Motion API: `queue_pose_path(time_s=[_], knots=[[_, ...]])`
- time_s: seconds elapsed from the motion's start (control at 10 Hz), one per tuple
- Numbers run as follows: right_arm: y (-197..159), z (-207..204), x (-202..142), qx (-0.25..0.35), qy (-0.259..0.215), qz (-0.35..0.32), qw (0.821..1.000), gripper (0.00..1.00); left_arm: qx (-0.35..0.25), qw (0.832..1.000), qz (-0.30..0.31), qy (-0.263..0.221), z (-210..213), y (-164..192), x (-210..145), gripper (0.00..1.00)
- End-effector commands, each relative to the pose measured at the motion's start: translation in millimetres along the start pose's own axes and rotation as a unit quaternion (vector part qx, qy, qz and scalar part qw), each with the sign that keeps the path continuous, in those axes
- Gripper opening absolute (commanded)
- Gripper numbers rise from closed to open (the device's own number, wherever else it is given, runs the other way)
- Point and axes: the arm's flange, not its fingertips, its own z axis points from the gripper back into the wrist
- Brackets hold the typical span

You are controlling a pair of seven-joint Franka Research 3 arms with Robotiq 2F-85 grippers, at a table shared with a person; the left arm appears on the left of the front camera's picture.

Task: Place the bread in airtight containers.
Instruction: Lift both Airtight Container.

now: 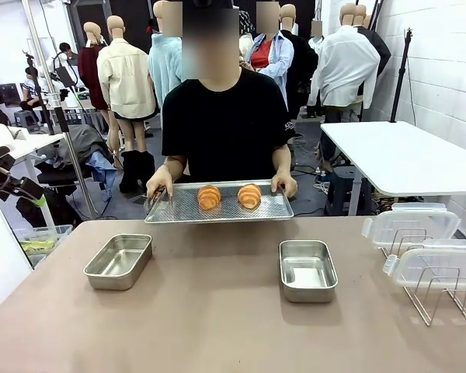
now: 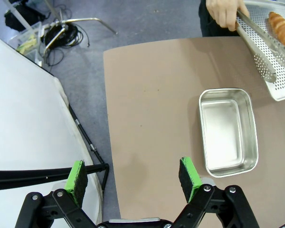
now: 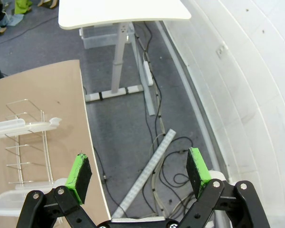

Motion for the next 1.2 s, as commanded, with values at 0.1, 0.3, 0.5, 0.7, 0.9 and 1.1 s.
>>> queue_pose_path(time_s=[0.1, 0.3, 0.5, 0.7, 0.9, 1.1], knots=[[2.2, -2.1, -1.3, -0.003, 0.004, 0.004, 1.0, 1.0, 0.004, 1.0, -0.004, 0.002, 0.5, 2.9, -1.8, 1.0], [19.2, 10.8, 29.6, -0.001, -0.015, 0.033, 0.999, 1.0, 0.002, 0.999, -0.036, -0.002, 8.6, -19.8, 9.8, 1.0], [78.0, 50.3, 100.5, 0.022, -0.036, 0.069, 0.997, 1.0, -0.028, 0.997, -0.059, -0.035, 44.7, -59.5, 34.8, 1.0], [154.4, 92.8, 146.6, 0.053, 0.034, 0.105, 0.992, 1.0, -0.018, 0.993, -0.118, 0.003, 75.7, -94.4, 51.1, 1.0], [243.0, 93.2, 150.6, 0.071, 0.139, 0.171, 0.973, 1.0, 0.012, 0.993, -0.088, 0.081, 60.6, -108.4, 64.0, 1.0], [299.5, 75.0, 121.6, 0.123, 0.242, 0.173, 0.947, 1.0, 0.02, 0.99, -0.043, 0.131, 33.7, -105.0, 60.1, 1.0]])
